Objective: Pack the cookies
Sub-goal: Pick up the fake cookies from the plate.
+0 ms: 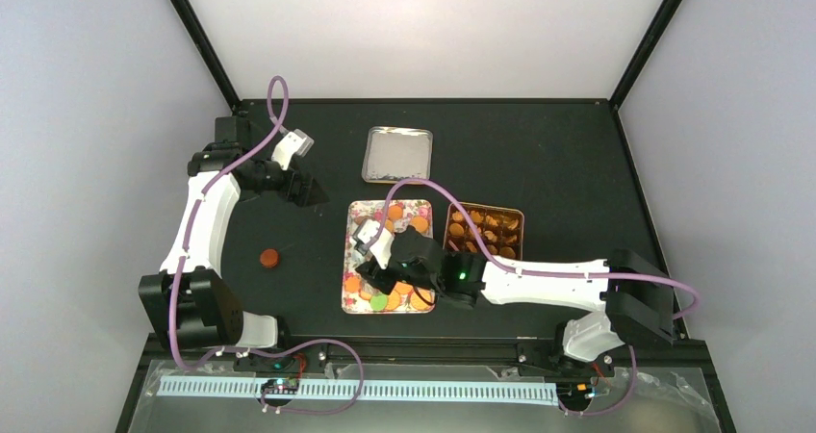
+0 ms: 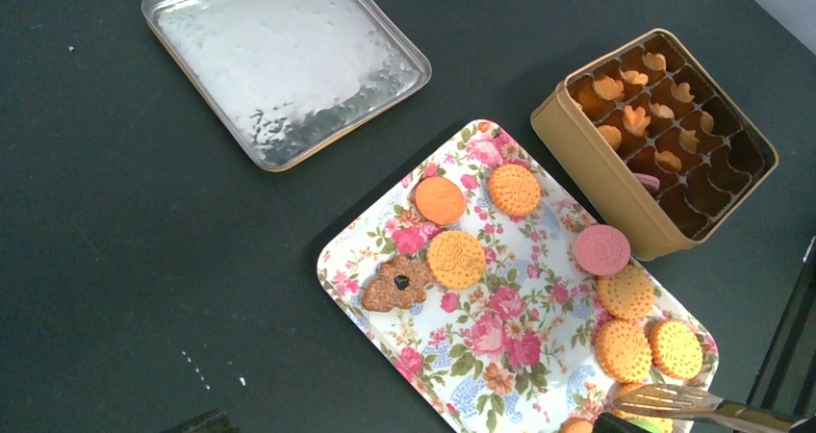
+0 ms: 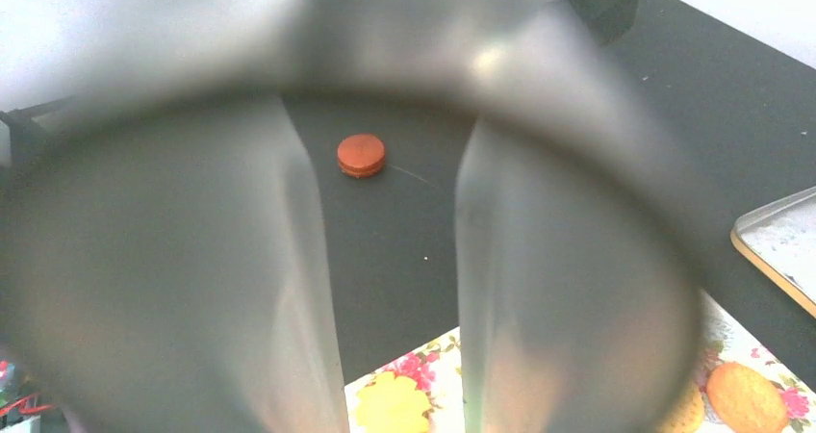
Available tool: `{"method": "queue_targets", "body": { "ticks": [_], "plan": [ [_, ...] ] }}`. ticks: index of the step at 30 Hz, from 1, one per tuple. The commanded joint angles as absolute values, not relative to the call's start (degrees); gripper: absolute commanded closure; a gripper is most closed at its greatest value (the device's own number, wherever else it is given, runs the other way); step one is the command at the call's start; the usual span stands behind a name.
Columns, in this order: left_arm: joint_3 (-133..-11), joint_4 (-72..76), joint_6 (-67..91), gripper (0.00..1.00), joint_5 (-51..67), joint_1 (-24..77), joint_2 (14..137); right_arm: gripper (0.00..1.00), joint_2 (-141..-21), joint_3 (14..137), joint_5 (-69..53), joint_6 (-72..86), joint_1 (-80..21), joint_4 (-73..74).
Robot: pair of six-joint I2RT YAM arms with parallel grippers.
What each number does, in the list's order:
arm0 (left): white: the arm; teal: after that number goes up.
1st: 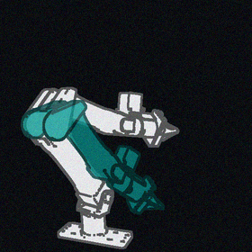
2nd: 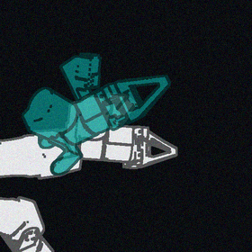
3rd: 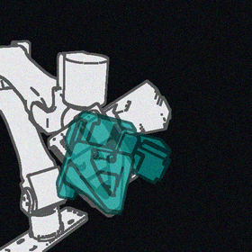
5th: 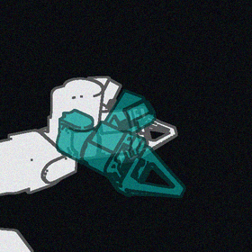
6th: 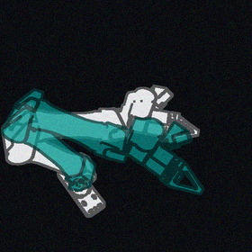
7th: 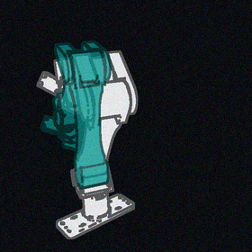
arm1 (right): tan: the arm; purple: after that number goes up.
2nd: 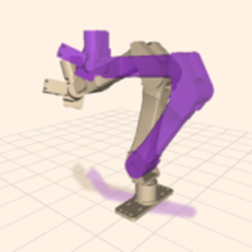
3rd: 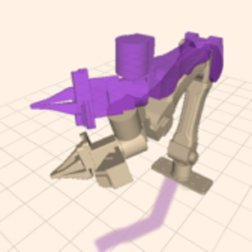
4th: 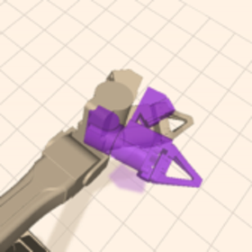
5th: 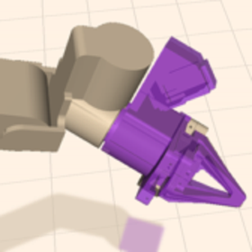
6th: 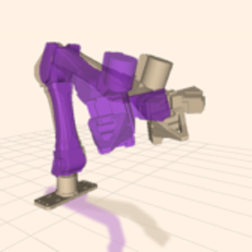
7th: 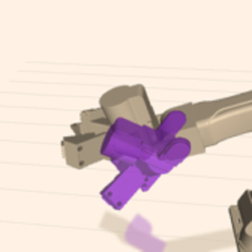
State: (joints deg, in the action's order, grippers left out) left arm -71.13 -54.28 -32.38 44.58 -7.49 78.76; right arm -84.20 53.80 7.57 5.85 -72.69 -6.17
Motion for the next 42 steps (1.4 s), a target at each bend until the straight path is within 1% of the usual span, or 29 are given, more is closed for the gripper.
{"method": "queue_targets", "body": {
  "ticks": [1,13,25,28,32,36,40,42],
  "plan": [
    [-73.26,-55.55,-33.65,0.01,45.7,-7.98,77.49,0.59,-84.22,52.77,7.0,6.11,-72.8,-9.65],
    [-73.81,-56.11,-34.39,0.01,46.36,-7.91,77.57,0.58,-82.52,49.32,2.85,6.42,-72.86,-8.31],
    [-74.27,-56.6,-34.98,0.01,46.67,-7.91,77.23,0.59,-85.79,49.19,2.02,5.87,-72.48,-7.64],
    [-74.09,-56.54,-35.04,0.01,46.67,-7.92,77.31,0.64,-85.98,49.07,3.9,5.88,-72.42,-7.56],
    [-73.82,-56.26,-35.05,0.01,46.58,-7.92,77.3,0.78,-85.32,49.34,6.25,6.68,-71.7,-7.56],
    [-73.7,-56.16,-35.15,0.01,46.43,-7.92,77.33,0.86,-83.91,50.08,6.62,7.21,-70.66,-7.21],
    [-73.56,-55.98,-35.24,0.01,46.32,-7.96,77.17,0.98,-81.96,50.68,6.07,7.57,-69.97,-7.5],
    [-73.48,-55.99,-35.19,0.01,46.23,-7.91,77.25,0.99,-80.91,50.77,5.79,7.79,-69.7,-7.86]
  ]
}}
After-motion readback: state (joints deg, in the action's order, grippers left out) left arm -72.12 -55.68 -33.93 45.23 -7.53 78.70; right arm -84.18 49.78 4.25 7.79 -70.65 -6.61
